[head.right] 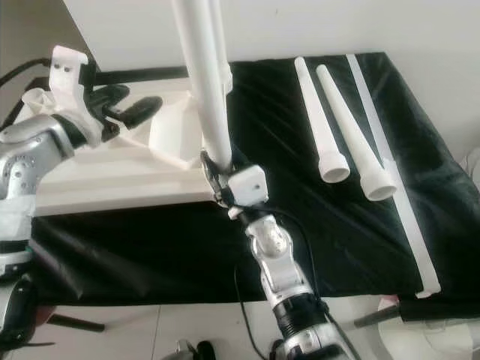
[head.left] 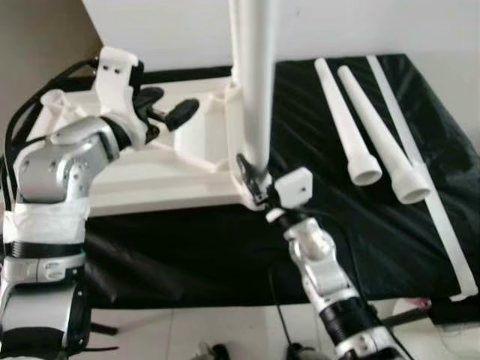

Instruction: Building children table

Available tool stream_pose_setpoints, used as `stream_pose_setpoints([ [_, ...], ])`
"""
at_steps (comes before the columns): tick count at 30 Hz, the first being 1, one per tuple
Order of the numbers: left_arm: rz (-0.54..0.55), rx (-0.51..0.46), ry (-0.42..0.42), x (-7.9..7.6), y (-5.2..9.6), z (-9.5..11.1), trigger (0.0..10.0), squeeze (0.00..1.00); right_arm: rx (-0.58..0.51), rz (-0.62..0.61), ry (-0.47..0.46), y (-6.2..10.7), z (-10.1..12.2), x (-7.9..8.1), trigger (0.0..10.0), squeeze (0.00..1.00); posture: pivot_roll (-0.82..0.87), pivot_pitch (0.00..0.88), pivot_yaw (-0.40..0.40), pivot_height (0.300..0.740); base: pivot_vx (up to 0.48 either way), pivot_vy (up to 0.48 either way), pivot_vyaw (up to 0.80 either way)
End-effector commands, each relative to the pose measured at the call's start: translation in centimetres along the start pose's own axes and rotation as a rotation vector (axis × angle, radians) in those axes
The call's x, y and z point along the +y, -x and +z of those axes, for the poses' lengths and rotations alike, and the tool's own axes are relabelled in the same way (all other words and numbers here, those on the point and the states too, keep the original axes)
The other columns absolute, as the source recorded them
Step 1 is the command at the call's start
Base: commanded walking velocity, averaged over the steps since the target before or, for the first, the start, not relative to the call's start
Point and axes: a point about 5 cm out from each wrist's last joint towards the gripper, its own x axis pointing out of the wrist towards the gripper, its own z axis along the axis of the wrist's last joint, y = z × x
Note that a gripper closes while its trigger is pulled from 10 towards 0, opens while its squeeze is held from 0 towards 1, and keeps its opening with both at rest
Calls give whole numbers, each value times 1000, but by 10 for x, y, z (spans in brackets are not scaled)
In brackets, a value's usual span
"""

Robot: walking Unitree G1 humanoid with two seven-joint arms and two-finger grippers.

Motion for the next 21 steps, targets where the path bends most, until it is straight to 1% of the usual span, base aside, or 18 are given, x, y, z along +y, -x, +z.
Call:
stream_pose_setpoints([
  [1, -17, -10, -8, 0, 2, 6, 10000, 0, 319, 23, -30, 27, -49, 2, 10000, 0, -27, 216, 116, 740, 0, 0, 0],
  [2, -16, -10, -8, 0, 2, 6, 10000, 0, 321, 31, -20, 25, -48, 1, 10000, 0, -27, 215, 115, 740, 0, 0, 0],
  [4, -15, -11, -8, 0, 3, 6, 10000, 0, 362, 26, -49, 23, -49, 0, 10000, 0, -25, 216, 115, 740, 0, 0, 0],
  [5, -15, -11, -8, 0, 3, 7, 10000, 0, 359, 26, -39, 22, -48, -1, 10000, 0, -25, 216, 115, 740, 0, 0, 0],
  [10, -13, -12, -9, 1, 3, 7, 10000, 0, 402, 9, -69, 24, -52, -1, 10000, 0, -25, 217, 114, 740, 0, 0, 0],
  [11, -13, -11, -10, 1, 3, 7, 10000, 0, 427, -5, -97, 25, -54, -1, 10000, 0, -26, 217, 115, 740, 0, 0, 0],
  [13, -12, -11, -9, 1, 3, 7, 10000, 0, 442, -30, -105, 25, -55, -3, 10000, 0, -26, 217, 114, 740, 0, 0, 0],
  [15, -11, -12, -8, 1, 3, 7, 10000, 0, 483, -75, -140, 25, -58, -6, 10000, 0, -27, 217, 114, 740, 0, 0, 0],
  [19, -13, -12, -7, 1, 3, 7, 10000, 0, 517, -103, -165, 21, -57, -8, 10000, 0, -30, 216, 114, 740, 0, 0, 0],
  [21, -14, -13, -6, 1, 2, 7, 10000, 0, 529, -114, -159, 20, -57, -9, 10000, 0, -30, 216, 114, 740, 0, 0, 0],
])
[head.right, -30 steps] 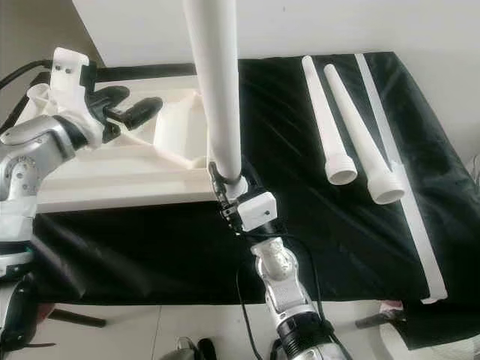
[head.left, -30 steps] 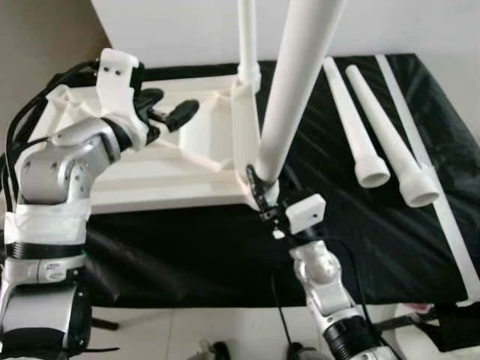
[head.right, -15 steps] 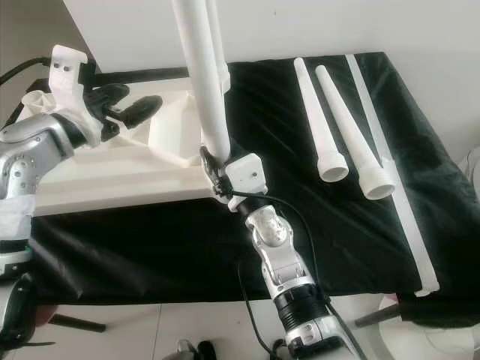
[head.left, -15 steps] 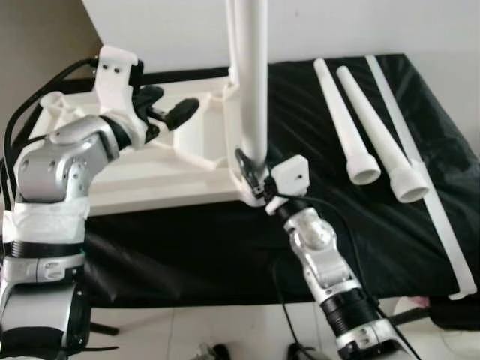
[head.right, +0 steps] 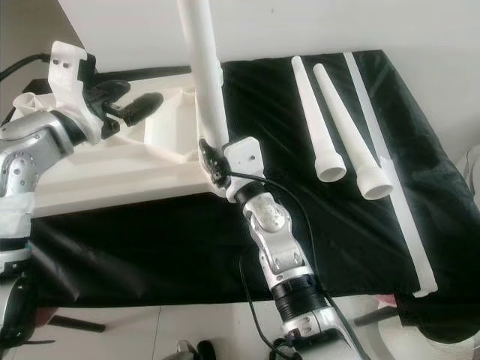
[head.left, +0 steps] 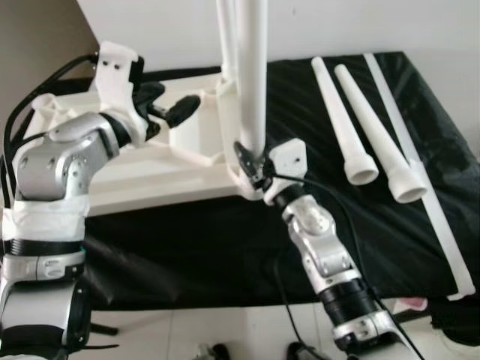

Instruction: Building children table

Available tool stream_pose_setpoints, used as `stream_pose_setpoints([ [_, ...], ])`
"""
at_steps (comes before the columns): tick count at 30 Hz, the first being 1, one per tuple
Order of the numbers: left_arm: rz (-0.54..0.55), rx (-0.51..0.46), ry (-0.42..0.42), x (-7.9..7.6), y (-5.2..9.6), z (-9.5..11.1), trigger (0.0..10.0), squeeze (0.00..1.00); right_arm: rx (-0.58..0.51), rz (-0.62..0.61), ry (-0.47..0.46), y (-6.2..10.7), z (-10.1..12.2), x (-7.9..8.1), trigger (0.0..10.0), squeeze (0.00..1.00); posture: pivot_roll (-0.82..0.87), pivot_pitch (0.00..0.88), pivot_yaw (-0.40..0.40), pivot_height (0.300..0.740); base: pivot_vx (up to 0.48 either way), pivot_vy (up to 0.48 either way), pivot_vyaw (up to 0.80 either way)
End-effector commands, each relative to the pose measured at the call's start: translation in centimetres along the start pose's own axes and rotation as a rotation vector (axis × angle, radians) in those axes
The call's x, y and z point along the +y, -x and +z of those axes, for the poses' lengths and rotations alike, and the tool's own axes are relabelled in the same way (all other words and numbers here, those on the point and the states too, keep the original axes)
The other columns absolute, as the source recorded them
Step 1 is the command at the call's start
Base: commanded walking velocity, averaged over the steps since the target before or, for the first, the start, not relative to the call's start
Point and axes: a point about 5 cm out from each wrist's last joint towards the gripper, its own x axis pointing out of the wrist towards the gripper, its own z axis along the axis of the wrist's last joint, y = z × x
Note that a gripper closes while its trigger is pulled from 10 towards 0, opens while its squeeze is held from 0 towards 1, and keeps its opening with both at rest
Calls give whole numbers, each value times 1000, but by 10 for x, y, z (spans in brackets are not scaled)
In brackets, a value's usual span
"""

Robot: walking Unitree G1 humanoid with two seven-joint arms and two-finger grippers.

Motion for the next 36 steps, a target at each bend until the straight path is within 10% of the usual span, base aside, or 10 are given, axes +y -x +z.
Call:
stream_pose_setpoints([
  [1, -10, -4, 0, 2, 3, 4, 10000, 0, 396, -98, -78, 31, -69, -8, 10000, 0, -30, 216, 114, 740, 0, 0, 0],
  [8, -8, -7, 0, 2, 4, 4, 10000, 0, 493, -240, -211, 27, -74, -14, 10000, 0, -28, 215, 107, 740, 0, 0, 0],
  [21, -1, -13, 3, 2, 5, 5, 10000, 0, 458, -284, -160, 25, -67, -9, 10000, 0, -32, 211, 99, 740, 0, 0, 0],
  [36, -12, -17, 13, -2, 3, 2, 10000, 0, 341, -692, -98, 30, -51, 5, 10000, 0, -34, 184, 78, 740, 0, 0, 0],
])
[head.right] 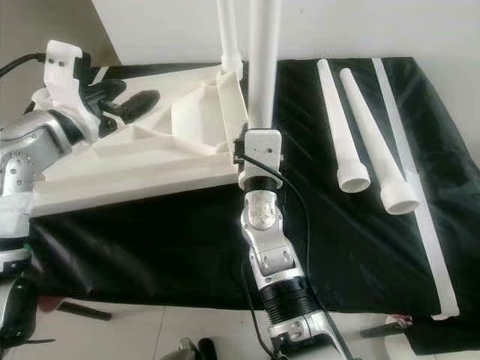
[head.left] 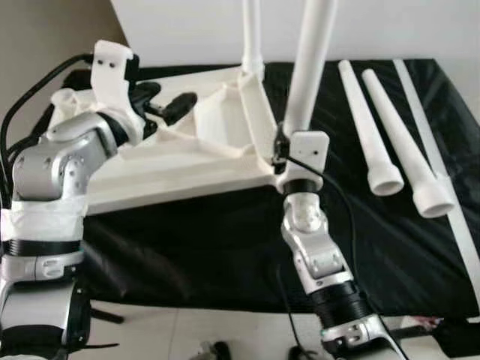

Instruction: Building children table

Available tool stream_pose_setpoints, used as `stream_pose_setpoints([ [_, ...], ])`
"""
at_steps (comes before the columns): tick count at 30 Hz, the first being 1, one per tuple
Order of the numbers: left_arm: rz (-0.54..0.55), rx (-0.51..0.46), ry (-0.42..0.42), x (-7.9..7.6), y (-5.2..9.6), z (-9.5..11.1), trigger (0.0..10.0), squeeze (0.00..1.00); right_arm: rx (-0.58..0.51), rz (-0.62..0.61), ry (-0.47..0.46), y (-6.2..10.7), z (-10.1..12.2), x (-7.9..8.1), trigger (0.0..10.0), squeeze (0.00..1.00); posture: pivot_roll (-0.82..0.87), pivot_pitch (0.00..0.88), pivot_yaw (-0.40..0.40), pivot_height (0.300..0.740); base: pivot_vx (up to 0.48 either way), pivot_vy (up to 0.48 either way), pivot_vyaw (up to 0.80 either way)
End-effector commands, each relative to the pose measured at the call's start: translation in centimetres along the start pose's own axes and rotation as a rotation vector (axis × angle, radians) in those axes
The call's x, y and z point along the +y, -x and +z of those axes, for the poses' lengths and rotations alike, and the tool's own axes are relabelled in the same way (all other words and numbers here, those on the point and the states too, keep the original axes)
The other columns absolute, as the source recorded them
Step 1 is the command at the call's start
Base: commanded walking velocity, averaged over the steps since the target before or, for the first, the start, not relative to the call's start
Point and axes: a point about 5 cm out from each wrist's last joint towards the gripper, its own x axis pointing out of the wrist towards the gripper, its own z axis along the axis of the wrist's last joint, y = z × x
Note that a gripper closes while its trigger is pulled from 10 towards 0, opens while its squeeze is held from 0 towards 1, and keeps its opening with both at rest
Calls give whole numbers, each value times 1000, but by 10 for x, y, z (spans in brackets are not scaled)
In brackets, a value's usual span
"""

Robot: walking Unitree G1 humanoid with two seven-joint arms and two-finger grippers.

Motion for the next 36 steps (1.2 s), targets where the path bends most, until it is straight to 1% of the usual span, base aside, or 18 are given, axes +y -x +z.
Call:
stream_pose_setpoints([
  [1, -7, -5, -12, -3, 2, 1, 10000, 0, 355, -94, -30, 29, -58, 5, 10000, 0, -34, 184, 78, 740, 0, 0, 0],
  [3, -7, -5, -9, -3, 3, 1, 10000, 0, 314, -90, -21, 29, -55, 5, 10000, 0, -35, 177, 72, 740, 0, 0, 0],
  [10, -5, -6, -8, -3, 4, 0, 10000, 0, 296, -98, -30, 30, -55, 2, 10000, 0, -36, 172, 65, 740, 0, 0, 0],
  [12, -5, -7, -8, -3, 4, -1, 10000, 0, 307, -108, -52, 32, -57, -2, 10000, 0, -37, 168, 63, 740, 0, 0, 0],
  [13, -5, -7, -7, -3, 4, -1, 10000, 0, 308, -110, -69, 32, -58, -5, 10000, 157, -39, 168, 63, 740, 0, 0, 0],
  [14, -5, -7, -6, -3, 4, -1, 10000, 0, 306, -111, -79, 32, -58, -6, 10000, 1000, -39, 167, 64, 740, 0, 0, 0],
  [20, -12, -5, -4, -4, 4, -2, 10000, 0, 258, -90, -99, 28, -54, -13, 10000, 1000, -41, 165, 65, 740, 0, 0, 0],
  [22, -40, 1, -5, -9, 3, -5, 10000, 0, 221, -45, -132, 25, -50, -16, 10000, 1000, -43, 166, 66, 740, 0, 0, 0],
  [25, -112, 24, -1, -22, 3, -13, 10000, 0, 169, 64, -155, 18, -44, -19, 10000, 1000, -48, 167, 66, 740, 0, 0, 0],
  [26, -112, 24, -1, -22, 3, -13, 10000, 0, 169, 64, -155, 18, -44, -19, 10000, 1000, -48, 167, 66, 740, 0, 0, 0],
  [27, -131, 29, 1, -26, 3, -16, 10000, 0, 151, 91, -147, 16, -42, -20, 10000, 176, -51, 169, 64, 740, 0, 0, 0],
  [28, -131, 29, 1, -26, 3, -16, 10000, 0, 151, 91, -147, 16, -42, -20, 10000, 176, -51, 169, 64, 740, 0, 0, 0],
  [29, -144, 34, 3, -29, 3, -18, 10000, 0, 139, 117, -136, 14, -40, -21, 10000, 0, -51, 170, 64, 740, 0, 0, 0],
  [30, -144, 34, 3, -29, 3, -18, 10000, 0, 139, 117, -136, 14, -40, -21, 10000, 0, -51, 170, 64, 740, 0, 0, 0],
  [32, -154, 40, 4, -32, 2, -21, 10000, 0, 110, 182, -115, 10, -36, -22, 10000, 0, -54, 174, 62, 740, 0, 0, 0],
  [34, -154, 40, 4, -32, 2, -21, 10000, 0, 110, 182, -115, 10, -36, -22, 10000, 0, -54, 174, 62, 740, 0, 0, 0],
  [35, -152, 41, 5, -32, 1, -21, 10000, 0, 83, 225, -95, 6, -32, -25, 10000, 0, -56, 177, 62, 740, 0, 0, 0],
  [36, -152, 41, 5, -32, 1, -21, 10000, 0, 83, 225, -95, 6, -32, -25, 10000, 0, -56, 177, 62, 740, 0, 0, 0],
])
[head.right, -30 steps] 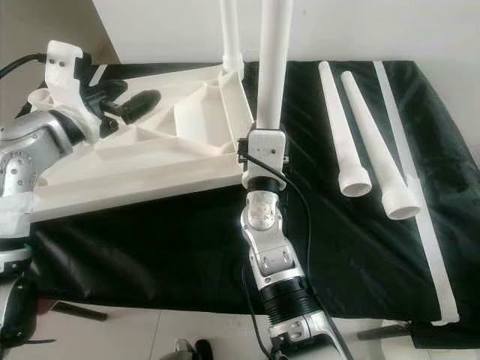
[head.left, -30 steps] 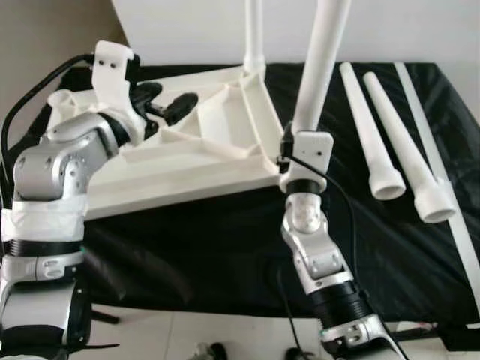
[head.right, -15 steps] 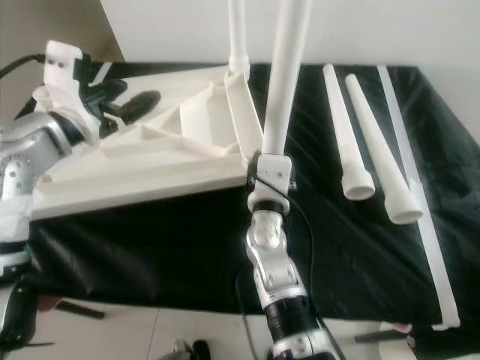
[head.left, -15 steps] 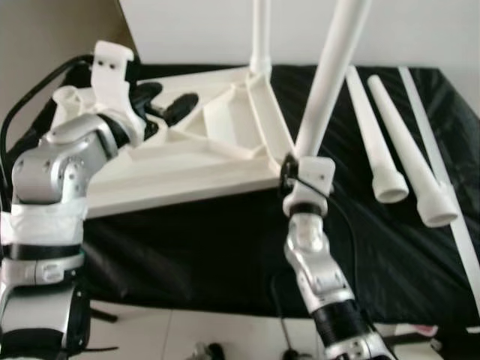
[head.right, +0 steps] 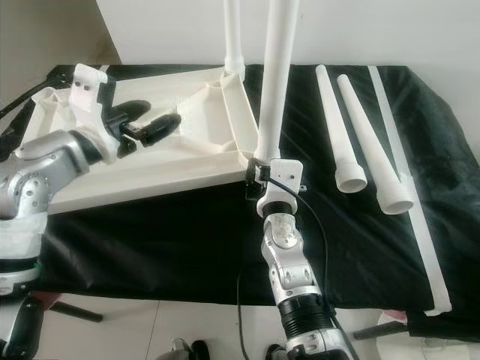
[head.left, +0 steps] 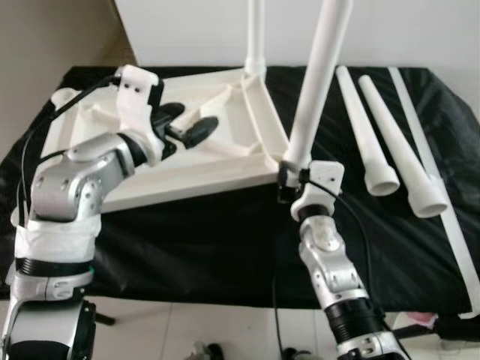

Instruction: Building children table

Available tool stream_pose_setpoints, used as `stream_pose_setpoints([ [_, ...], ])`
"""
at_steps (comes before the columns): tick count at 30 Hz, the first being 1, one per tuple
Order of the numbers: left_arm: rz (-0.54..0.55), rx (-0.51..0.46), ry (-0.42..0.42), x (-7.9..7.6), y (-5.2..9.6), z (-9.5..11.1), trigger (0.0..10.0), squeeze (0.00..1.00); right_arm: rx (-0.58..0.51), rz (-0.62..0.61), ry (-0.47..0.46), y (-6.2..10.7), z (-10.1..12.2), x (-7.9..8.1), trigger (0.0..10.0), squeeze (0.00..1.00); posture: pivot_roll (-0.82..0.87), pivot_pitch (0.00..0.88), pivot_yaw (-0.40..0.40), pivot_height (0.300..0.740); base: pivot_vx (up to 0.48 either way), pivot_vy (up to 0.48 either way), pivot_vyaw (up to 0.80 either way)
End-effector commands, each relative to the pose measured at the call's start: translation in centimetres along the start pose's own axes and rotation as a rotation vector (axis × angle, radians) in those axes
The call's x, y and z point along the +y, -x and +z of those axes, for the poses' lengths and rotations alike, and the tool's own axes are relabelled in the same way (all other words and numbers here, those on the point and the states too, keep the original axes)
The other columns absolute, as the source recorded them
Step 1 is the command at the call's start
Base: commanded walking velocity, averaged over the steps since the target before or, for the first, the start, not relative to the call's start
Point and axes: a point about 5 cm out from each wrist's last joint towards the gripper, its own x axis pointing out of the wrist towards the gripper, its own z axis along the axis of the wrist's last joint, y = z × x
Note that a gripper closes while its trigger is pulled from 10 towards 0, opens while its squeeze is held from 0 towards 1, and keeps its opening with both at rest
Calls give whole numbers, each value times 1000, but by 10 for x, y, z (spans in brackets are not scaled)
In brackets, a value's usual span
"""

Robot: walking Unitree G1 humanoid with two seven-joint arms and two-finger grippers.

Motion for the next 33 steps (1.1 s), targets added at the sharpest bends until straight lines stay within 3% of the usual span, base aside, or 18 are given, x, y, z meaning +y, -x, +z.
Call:
stream_pose_setpoints([
  [1, -56, 4, -5, -5, 1, 0, 10000, 0, -14, 26, -7, -1, 2, 3, 10000, 0, -56, 177, 62, 740, 0, 0, 0],
  [7, -82, 14, -5, -9, 1, -1, 10000, 0, -52, 223, 95, -19, 16, -23, 10000, 0, -58, 191, 70, 740, 0, 0, 0],
  [14, -146, 49, -23, -20, -1, -10, 10000, 0, -37, 353, 131, -31, 21, -29, 10000, 0, -65, 193, 77, 740, 0, 0, 0],
  [24, -180, 44, -24, -24, -4, -10, 10000, 0, 8, 513, 190, -49, 18, -25, 10000, 0, -65, 188, 84, 740, 0, 0, 0],
  [25, -185, 42, -24, -25, -4, -10, 0, 0, 8, 516, 192, -50, 19, -25, 10000, 0, -64, 188, 84, 740, 0, 0, 0],
  [32, -197, 42, -24, -27, 0, -10, 0, 0, 25, 526, 199, -56, 17, -31, 10000, 0, -54, 185, 84, 740, 0, 0, 0],
  [33, -187, 52, -31, -25, 0, -11, 8941, 0, 32, 523, 198, -56, 16, -32, 6706, 0, -55, 185, 83, 740, 0, 0, 0],
])
